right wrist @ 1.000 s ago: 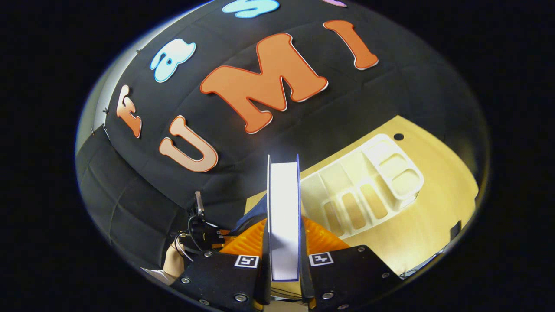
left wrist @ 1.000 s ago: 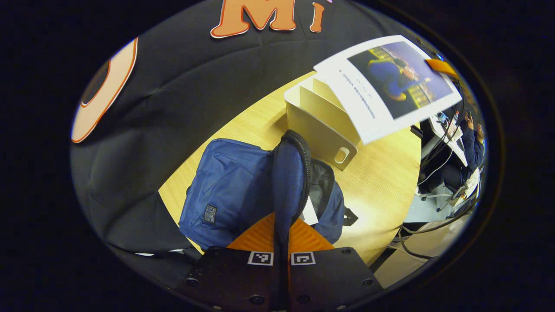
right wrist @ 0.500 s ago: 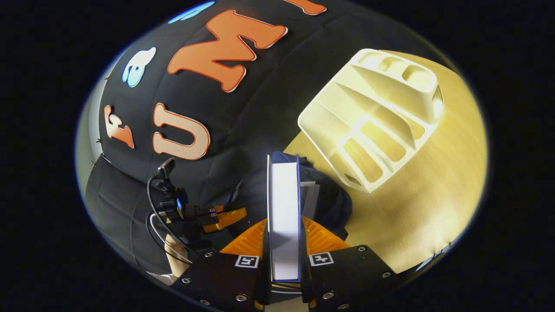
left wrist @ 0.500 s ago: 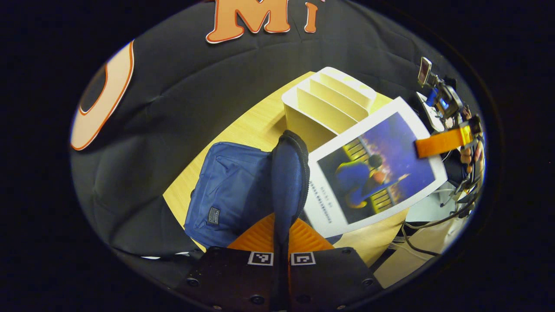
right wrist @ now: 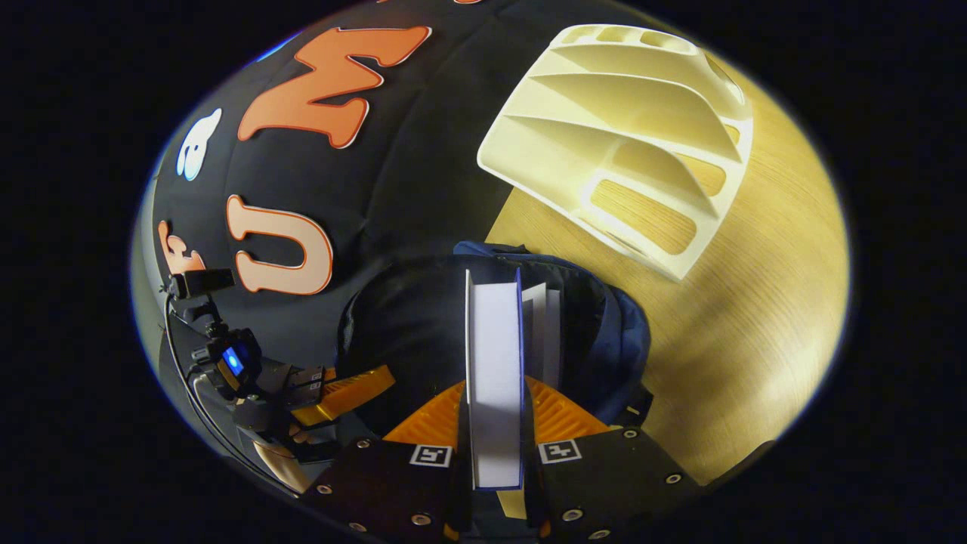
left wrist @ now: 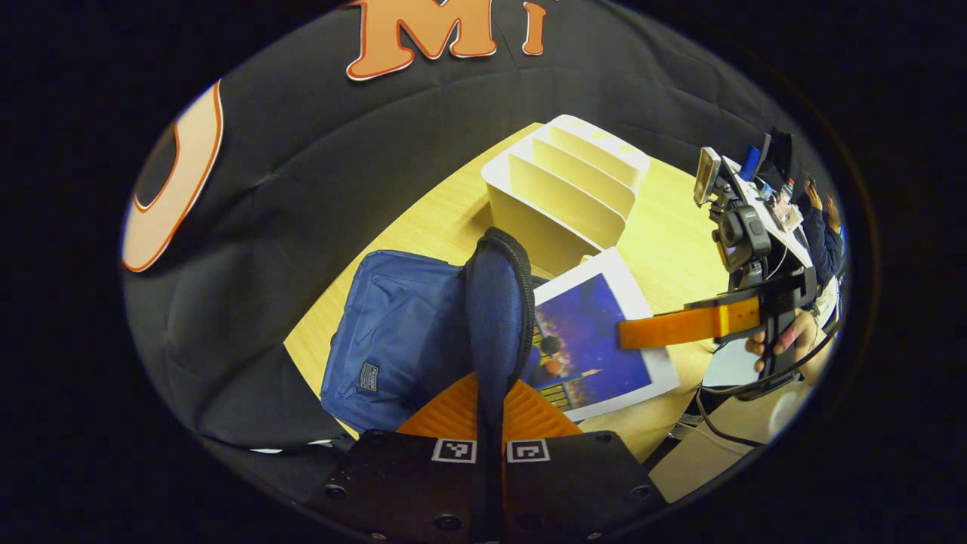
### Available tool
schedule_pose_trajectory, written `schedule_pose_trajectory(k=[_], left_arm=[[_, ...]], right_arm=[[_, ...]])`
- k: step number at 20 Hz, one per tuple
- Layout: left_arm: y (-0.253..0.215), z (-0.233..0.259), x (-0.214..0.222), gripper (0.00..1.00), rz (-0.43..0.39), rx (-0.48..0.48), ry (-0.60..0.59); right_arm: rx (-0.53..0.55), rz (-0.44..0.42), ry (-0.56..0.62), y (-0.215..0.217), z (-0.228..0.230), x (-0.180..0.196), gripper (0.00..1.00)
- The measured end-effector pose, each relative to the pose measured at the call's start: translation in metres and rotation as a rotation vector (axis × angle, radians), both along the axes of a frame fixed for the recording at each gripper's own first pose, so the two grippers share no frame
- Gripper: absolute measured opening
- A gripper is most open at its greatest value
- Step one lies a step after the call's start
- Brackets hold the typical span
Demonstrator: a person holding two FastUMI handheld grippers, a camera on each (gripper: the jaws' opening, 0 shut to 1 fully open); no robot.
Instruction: Open the schoolbag, grab two books from the bookshelf and put them into the schoolbag.
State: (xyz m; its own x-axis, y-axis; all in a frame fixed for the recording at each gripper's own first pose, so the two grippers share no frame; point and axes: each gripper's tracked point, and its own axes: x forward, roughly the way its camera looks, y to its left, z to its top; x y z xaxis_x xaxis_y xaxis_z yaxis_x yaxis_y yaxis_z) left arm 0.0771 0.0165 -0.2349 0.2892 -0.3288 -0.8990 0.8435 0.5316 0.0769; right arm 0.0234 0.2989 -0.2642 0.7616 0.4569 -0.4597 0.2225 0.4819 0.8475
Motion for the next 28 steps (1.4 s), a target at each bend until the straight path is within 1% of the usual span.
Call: schedule_pose_trajectory(k=[3,6,9,13,15,18,21,22,23,24,25,26,27,28], left_arm=[[-0.004,0.003,-0.004,0.01,-0.011,0.003,-0.009],[-0.008,0.004,-0.010,0.01,-0.023,-0.008,-0.004],[-0.012,0.008,-0.010,0.01,-0.033,-0.015,-0.009],[-0.009,0.005,-0.007,0.01,-0.010,-0.026,0.004],[-0.008,0.007,-0.010,0.00,-0.009,-0.030,0.007],[-0.004,0.009,-0.007,0.00,-0.008,-0.020,-0.002],[0.004,0.012,-0.004,0.00,0.017,-0.021,-0.003],[0.006,0.012,-0.004,0.01,0.026,-0.024,0.002],[0.007,0.011,-0.003,0.01,0.030,-0.024,0.004],[0.009,0.010,-0.003,0.00,0.031,-0.019,0.003],[0.010,0.010,-0.002,0.00,0.033,-0.014,0.003],[0.009,0.007,0.001,0.00,0.032,-0.011,0.004],[0.009,0.007,0.000,0.00,0.031,-0.009,0.003],[0.009,0.006,0.001,0.00,0.030,-0.006,0.000]], right_arm=[[0.023,-0.026,-0.001,0.018,-0.008,0.021,0.27],[0.007,-0.025,-0.010,0.036,-0.014,0.035,0.27],[0.034,-0.036,-0.005,0.048,-0.017,0.046,0.27],[0.071,-0.062,0.006,0.065,-0.022,0.066,0.27],[0.049,-0.058,0.003,0.075,-0.023,0.072,0.27],[0.012,-0.019,0.006,0.090,-0.024,0.078,0.27],[0.014,0.002,0.032,0.090,-0.027,0.078,0.29],[0.016,0.012,0.048,0.091,-0.027,0.079,0.19],[-0.002,0.021,0.055,0.091,-0.029,0.079,0.21],[-0.050,0.038,0.058,0.090,-0.033,0.078,0.34],[-0.110,0.058,0.066,0.086,-0.036,0.076,0.40],[-0.138,0.071,0.062,0.085,-0.038,0.073,0.26],[-0.132,0.075,0.060,0.086,-0.037,0.072,0.50],[-0.133,0.079,0.070,0.087,-0.040,0.068,0.38]])
